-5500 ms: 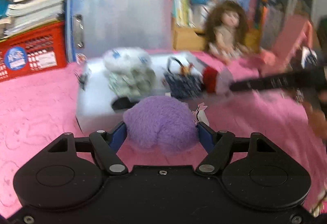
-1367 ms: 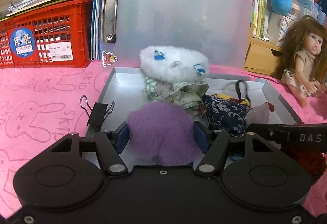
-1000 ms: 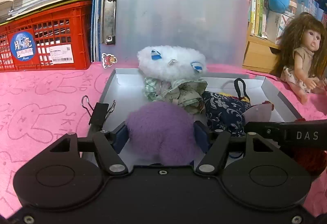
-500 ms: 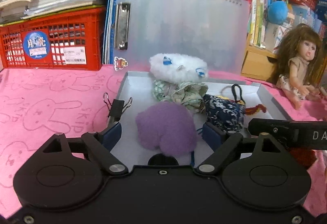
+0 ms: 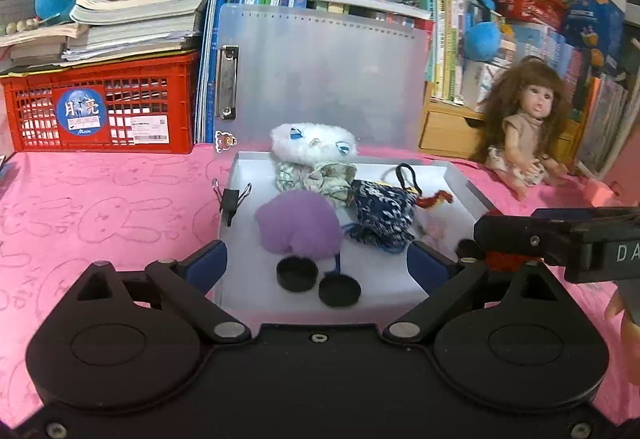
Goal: Organize objects
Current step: 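Withdraw both tools from the box toward the black round cap and white paper, then grasp the black round cap with the left tool while the right tool grasps the white paper piece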
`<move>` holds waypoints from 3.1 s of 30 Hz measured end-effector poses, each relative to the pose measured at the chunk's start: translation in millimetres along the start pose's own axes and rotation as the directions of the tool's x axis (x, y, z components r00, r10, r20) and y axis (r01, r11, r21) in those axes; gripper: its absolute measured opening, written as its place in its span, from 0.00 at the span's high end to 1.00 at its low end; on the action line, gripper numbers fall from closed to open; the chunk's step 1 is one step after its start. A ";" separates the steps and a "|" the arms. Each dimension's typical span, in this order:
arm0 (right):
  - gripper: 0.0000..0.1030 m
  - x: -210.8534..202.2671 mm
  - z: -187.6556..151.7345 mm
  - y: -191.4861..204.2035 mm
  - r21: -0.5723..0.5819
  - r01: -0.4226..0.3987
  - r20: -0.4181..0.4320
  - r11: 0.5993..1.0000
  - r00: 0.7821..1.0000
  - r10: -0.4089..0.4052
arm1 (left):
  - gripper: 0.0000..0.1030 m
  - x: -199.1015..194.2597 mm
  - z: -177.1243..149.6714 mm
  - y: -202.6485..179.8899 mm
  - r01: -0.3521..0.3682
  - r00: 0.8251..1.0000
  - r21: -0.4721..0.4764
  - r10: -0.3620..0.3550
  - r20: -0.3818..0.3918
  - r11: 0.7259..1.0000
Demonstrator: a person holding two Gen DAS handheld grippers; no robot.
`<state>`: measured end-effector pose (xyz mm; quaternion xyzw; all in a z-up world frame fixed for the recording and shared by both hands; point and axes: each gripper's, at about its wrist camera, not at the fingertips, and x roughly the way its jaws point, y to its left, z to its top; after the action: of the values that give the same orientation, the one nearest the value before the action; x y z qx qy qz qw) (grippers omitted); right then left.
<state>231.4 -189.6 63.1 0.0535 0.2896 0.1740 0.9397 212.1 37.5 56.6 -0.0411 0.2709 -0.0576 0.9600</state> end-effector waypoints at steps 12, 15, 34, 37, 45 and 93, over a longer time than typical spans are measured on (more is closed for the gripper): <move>0.00 -39.7 -40.2 19.6 -0.082 -0.086 -0.001 0.993 0.996 0.086 | 0.05 -65.5 -46.5 3.8 0.005 1.000 0.067 -0.006 0.014 0.998; 0.00 -44.8 -53.4 24.5 -0.099 -0.102 -0.002 0.990 0.995 0.103 | 0.05 -78.2 -60.0 4.7 0.005 1.000 0.087 -0.006 0.005 0.996; 0.00 -37.5 -114.3 55.2 -0.257 -0.088 -0.040 0.962 0.996 0.081 | 0.05 -129.7 -126.8 16.5 -0.041 0.999 0.111 0.039 0.025 0.993; 0.00 -36.3 -113.9 56.9 -0.265 -0.083 -0.038 0.961 0.996 0.076 | 0.09 -131.3 -133.1 18.2 -0.046 0.999 0.108 0.045 0.014 0.993; 0.00 -29.9 -114.9 60.7 -0.287 -0.050 -0.067 0.957 0.997 0.032 | 0.20 -140.0 -146.1 17.9 -0.033 0.999 0.104 0.034 -0.008 0.994; 0.77 -42.5 -114.1 62.9 -0.262 -0.067 -0.115 0.963 0.993 0.038 | 0.71 -148.2 -148.6 10.5 -0.025 1.000 0.063 0.025 0.009 0.998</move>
<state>115.7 -146.2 3.7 -0.0746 0.3131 0.2387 0.9162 9.5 60.5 5.6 -0.0076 0.2656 -0.0540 0.9625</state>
